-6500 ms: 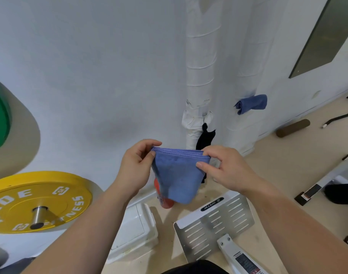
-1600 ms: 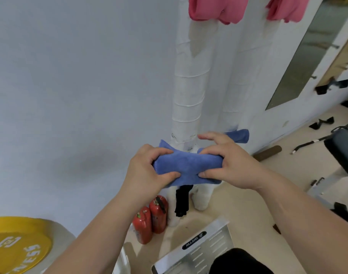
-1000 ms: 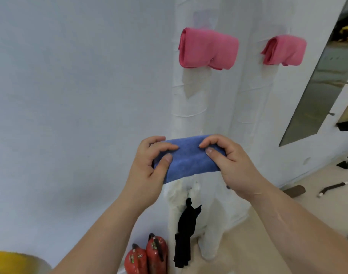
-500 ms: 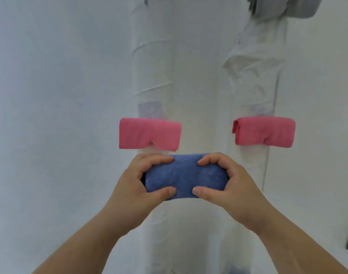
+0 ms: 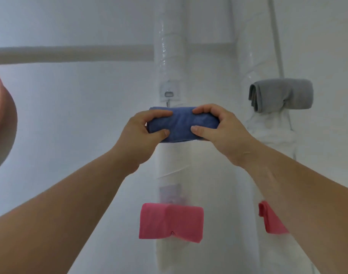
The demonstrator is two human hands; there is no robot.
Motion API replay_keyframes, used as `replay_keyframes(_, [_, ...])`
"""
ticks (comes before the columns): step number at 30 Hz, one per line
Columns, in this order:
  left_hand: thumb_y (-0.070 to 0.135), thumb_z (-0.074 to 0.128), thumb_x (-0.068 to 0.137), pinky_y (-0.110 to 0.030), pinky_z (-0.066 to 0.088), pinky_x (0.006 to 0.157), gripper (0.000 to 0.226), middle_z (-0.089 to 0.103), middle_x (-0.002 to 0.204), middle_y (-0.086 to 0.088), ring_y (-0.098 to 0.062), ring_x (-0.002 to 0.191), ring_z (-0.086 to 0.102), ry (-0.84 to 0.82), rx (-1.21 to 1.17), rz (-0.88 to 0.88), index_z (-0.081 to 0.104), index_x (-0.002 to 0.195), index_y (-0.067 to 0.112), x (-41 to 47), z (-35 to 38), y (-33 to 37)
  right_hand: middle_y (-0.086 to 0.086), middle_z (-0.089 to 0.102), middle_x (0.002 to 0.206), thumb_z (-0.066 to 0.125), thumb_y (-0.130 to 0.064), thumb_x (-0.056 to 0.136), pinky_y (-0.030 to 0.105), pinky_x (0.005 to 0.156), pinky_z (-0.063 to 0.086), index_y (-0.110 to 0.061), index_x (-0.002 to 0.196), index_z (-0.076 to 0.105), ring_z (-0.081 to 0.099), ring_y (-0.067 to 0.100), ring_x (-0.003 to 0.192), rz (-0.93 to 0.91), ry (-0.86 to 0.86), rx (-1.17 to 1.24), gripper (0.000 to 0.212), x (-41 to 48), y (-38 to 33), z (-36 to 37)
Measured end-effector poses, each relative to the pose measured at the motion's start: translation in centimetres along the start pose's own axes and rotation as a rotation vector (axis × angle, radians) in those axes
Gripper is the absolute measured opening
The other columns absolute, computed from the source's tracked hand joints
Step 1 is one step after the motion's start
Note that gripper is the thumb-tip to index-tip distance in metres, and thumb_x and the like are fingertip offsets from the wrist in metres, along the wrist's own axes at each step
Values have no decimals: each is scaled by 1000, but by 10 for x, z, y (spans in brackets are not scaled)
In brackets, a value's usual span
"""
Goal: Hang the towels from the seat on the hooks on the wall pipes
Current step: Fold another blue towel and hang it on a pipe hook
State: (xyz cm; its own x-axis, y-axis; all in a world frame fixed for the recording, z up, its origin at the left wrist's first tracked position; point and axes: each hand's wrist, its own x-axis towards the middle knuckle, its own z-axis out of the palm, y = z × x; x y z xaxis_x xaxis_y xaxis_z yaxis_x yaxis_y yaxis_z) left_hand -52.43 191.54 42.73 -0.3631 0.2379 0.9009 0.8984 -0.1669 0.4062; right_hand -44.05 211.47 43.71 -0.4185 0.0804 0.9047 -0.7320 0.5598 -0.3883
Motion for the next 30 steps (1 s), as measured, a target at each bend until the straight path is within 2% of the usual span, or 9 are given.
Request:
replay_keyframes(3, [-7,68,86,-21,56,85,46,71,113,7,-13,99,69,25,6,82,72,104,35,39,-14,11,2,69,117,78,-3,80,44,91,59,-18,111,69,67,22,109,-57,9,4,35,46,-10,5])
replay_keyframes(6, [-8,67,85,-22,57,89,46,69,116,10,-15,105,69,63,13,127,71,105,33,75,-24,17,2,67,117,78,-3,80,40,87,62,-19,112,69,67,22,108,-99,16,13,37,88,-21,9])
replay_keyframes(11, [-3,67,87,-13,56,72,43,67,114,8,-12,95,67,119,80,99,70,111,32,114,-36,11,0,65,115,78,-4,81,35,84,62,-20,112,67,66,21,106,-117,27,-48,37,133,-18,21])
replay_keyframes(13, [-1,66,87,-12,54,63,42,66,108,10,-9,85,64,122,117,70,70,110,34,119,-37,4,-4,63,113,79,-8,81,20,80,58,-20,115,66,64,12,99,-109,47,-124,38,139,-9,29])
replay_keyframes(15, [-1,65,87,-12,51,57,42,65,101,12,-7,78,61,128,134,46,69,109,35,120,-36,-2,-5,62,112,80,-10,80,5,68,49,-20,114,66,59,2,91,-111,73,-178,38,140,-1,37])
replay_keyframes(17, [-3,64,87,-12,51,57,43,65,100,12,-7,78,61,140,116,37,69,107,35,121,-35,-9,-6,62,110,80,-8,78,1,64,45,-20,112,66,57,-2,89,-124,99,-175,38,140,6,41])
replay_keyframes(22, [-3,67,85,-13,54,61,44,67,113,1,-13,86,65,152,92,33,70,113,31,122,-33,-22,-10,63,110,82,-5,76,10,73,52,-21,111,68,61,2,95,-112,70,-167,41,139,8,36])
replay_keyframes(25, [-4,68,85,-12,54,66,46,66,116,0,-15,95,67,160,64,31,69,114,32,120,-30,-28,-9,64,111,82,-3,75,10,72,52,-21,111,68,62,2,96,-112,72,-145,42,135,11,38])
replay_keyframes(30, [-2,69,86,-10,54,69,46,67,119,-1,-17,100,70,156,8,18,69,117,32,112,-28,-38,-6,67,114,82,-2,74,22,84,57,-22,109,70,66,10,104,-97,53,-90,42,125,17,33])
